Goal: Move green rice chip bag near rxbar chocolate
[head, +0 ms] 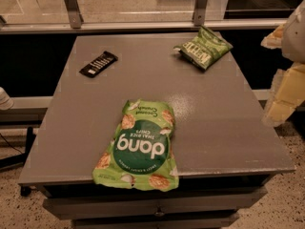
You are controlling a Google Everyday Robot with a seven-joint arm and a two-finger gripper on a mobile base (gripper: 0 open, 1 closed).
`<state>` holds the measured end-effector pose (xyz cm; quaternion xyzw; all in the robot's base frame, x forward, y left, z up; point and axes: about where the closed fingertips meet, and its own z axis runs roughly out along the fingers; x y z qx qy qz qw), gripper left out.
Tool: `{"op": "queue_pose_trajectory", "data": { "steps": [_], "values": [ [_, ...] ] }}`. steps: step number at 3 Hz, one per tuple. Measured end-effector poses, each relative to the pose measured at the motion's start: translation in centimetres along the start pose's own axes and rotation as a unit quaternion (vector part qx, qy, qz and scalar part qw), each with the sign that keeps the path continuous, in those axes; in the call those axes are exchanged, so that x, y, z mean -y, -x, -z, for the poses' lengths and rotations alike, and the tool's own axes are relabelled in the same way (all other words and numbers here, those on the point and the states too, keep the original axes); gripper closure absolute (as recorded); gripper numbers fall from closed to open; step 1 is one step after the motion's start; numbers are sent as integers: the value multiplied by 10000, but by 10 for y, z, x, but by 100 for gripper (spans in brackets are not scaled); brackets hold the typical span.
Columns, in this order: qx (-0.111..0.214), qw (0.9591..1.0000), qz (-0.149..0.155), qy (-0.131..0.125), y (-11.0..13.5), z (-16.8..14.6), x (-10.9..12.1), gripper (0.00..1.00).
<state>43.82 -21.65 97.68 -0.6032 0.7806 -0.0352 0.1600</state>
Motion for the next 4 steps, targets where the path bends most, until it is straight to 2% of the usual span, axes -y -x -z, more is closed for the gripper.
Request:
{"op": "queue_pose_trajectory", "data": {
  "steps": [1,2,3,4],
  "values": [
    [0,10000,0,0,0,0,0,0],
    [151,9999,-14,37,3,-1,0,0],
    [784,9965,-107,269,36,-27,-18,0],
    [1612,9842,-263,689,92,-63,-37,0]
  ]
}}
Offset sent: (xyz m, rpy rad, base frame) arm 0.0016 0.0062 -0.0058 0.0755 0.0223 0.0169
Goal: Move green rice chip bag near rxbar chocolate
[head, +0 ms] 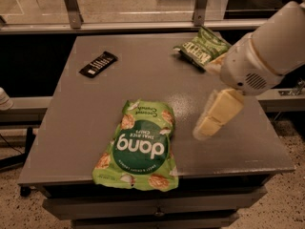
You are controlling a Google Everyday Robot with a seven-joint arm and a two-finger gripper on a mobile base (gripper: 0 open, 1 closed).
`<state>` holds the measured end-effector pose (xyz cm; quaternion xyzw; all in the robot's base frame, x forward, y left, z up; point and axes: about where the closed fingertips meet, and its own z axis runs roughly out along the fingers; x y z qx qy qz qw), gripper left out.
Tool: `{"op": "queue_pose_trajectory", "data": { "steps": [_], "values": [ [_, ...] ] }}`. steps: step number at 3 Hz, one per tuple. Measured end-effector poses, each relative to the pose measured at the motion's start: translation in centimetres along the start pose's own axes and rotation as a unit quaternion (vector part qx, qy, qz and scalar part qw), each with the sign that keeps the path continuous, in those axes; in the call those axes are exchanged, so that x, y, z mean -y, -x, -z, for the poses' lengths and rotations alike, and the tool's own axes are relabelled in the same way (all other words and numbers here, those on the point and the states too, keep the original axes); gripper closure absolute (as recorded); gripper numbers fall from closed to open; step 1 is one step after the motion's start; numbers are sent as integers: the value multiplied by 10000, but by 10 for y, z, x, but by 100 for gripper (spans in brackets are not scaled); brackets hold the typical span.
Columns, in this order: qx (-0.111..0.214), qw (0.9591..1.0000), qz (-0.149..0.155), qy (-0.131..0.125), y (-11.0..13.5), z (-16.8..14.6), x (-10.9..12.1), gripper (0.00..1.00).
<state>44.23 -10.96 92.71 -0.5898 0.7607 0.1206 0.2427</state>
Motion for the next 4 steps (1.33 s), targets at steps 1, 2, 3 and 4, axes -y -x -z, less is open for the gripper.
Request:
{"op": "queue_pose_trajectory", "data": {
  "steps": [1,2,3,4],
  "values": [
    [682,9965,-238,421,36,-48,-11,0],
    [1003,9911,-473,741,53,-83,-19,0],
    [1113,9868,-670,969,55,-112,-28,0],
    [1160,9847,-771,1052,56,-126,-33,18]
  ]
}}
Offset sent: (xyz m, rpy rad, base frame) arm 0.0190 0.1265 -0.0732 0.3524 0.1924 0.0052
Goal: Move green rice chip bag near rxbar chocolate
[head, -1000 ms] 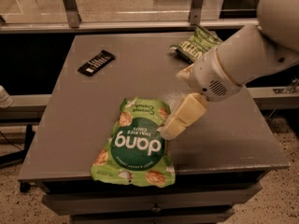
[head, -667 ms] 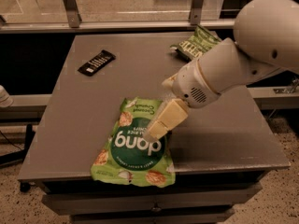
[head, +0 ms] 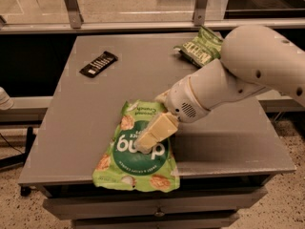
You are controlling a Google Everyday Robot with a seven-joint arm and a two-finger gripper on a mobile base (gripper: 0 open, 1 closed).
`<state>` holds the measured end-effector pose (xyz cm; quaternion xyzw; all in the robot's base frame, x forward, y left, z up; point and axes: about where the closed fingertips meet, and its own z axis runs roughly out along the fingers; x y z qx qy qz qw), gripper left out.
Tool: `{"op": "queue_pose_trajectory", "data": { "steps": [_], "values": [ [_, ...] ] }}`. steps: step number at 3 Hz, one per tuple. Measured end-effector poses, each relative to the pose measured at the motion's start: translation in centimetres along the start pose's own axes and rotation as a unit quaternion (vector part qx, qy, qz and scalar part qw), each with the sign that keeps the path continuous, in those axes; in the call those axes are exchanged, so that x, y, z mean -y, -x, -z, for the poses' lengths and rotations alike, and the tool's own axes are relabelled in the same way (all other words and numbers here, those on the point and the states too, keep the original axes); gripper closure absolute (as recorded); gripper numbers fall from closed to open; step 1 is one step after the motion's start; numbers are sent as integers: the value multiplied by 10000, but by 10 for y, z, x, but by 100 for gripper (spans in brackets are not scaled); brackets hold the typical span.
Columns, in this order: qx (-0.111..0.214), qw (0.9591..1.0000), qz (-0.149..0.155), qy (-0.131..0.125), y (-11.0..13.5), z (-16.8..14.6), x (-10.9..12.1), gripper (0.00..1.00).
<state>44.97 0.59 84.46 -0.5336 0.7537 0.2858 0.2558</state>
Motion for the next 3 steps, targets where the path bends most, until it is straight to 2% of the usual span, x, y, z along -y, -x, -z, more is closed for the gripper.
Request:
{"op": "queue_pose_trajectory", "data": {
  "steps": [1,2,3],
  "values": [
    [23,10000,-46,31,1,-5,2,42],
    [22,10000,-36,-42,4,3,10,65],
    [21,9994,39,-348,10,32,33,88]
  ]
}}
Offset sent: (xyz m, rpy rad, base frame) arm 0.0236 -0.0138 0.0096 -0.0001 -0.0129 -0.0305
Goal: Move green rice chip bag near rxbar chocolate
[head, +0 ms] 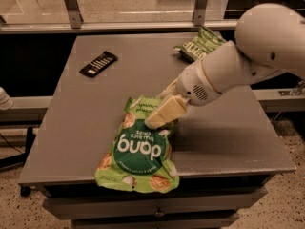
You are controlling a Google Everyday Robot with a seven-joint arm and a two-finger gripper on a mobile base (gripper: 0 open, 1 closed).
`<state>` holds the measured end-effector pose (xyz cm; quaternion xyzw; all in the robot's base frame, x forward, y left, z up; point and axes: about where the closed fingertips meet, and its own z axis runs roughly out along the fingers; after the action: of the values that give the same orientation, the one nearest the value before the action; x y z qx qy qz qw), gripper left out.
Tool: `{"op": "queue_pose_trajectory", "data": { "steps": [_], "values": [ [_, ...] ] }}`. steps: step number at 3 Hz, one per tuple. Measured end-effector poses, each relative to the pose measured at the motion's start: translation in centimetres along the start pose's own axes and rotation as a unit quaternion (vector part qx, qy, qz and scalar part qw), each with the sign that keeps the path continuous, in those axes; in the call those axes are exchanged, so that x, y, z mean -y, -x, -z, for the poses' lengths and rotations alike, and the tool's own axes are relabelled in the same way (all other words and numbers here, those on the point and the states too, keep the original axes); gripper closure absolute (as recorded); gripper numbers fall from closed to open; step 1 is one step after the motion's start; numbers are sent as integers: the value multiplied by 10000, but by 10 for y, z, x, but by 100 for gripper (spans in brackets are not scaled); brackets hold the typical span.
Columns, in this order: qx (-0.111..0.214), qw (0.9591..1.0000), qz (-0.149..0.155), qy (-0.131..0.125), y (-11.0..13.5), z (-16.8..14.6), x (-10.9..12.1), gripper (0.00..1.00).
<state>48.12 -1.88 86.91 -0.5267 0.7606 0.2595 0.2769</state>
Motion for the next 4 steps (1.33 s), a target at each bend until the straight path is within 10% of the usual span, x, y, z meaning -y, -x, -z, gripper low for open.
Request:
{"op": "queue_pose_trajectory", "data": {
  "steps": [2,4],
  "values": [
    [-16,9931,224,-1153,27,109,72,100],
    [292,9912,370,-1235,43,104,73,100]
  ]
}}
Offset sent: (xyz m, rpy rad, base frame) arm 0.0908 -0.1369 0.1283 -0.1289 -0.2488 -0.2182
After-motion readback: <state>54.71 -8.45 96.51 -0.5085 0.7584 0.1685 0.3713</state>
